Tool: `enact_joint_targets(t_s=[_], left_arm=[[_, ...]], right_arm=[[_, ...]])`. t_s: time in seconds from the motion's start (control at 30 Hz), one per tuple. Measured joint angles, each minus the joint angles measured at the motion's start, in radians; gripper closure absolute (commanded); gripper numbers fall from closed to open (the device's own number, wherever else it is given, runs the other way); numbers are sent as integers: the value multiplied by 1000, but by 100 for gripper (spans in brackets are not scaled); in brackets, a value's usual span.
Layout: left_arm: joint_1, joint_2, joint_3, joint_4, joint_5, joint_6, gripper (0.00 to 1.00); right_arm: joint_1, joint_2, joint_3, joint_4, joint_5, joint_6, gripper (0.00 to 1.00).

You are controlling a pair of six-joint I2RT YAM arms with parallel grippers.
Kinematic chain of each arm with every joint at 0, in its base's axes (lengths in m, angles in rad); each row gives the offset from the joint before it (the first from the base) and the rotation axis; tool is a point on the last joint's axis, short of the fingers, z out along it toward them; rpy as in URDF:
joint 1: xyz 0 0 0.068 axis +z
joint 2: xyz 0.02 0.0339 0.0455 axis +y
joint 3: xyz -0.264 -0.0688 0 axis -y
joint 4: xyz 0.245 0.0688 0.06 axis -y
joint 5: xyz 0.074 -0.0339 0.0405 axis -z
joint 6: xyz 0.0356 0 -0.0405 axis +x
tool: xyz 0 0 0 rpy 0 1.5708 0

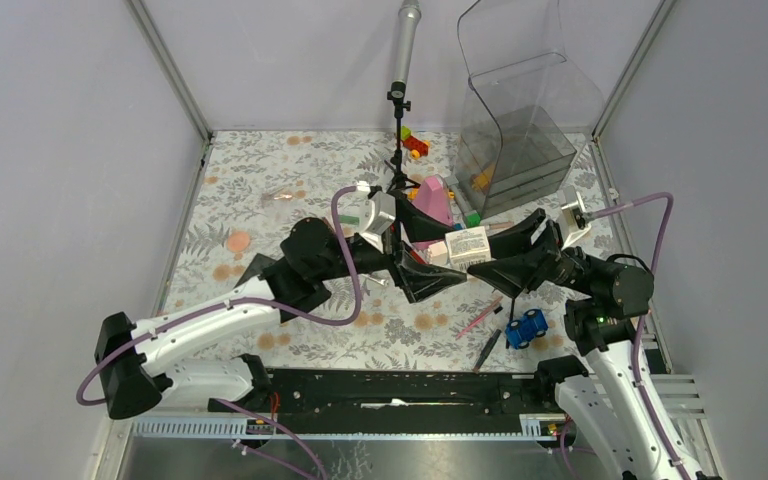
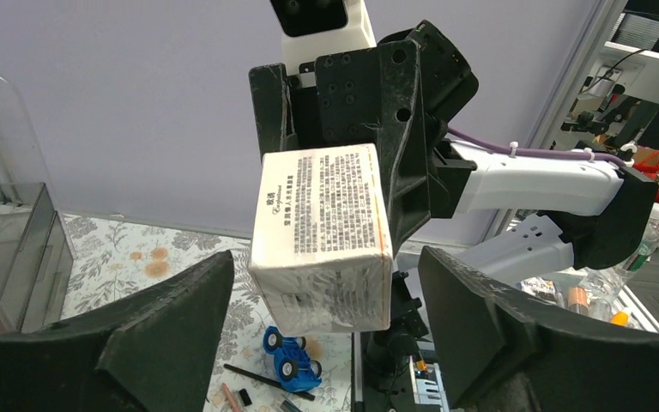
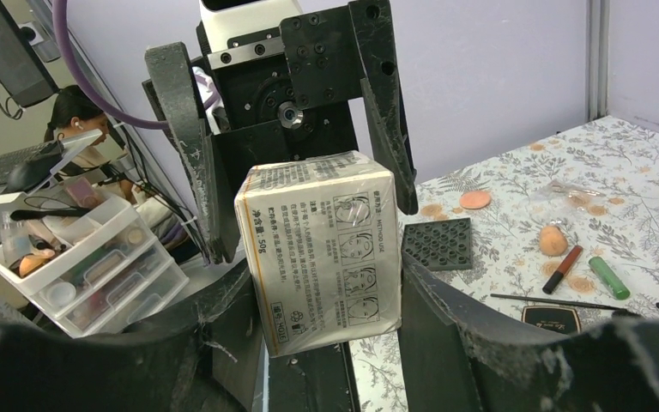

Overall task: Organize the makeup
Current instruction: Pick up the makeup from the center of the board.

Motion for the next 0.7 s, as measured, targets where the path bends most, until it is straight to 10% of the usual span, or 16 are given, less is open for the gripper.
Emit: enact_joint_targets(t_s=[0.23,0.57,0.7], left_arm=[[-7,24,8,23,4,-4,30],[-8,40,21,25,28,-27,81],[-8,42,24,28,39,-26,100]], right_arm=[[0,-13,-7,-15,-1,-21,81],[0,-35,-17,-14,2,-51,80],[0,-44,-18,-18,5,-55,59]])
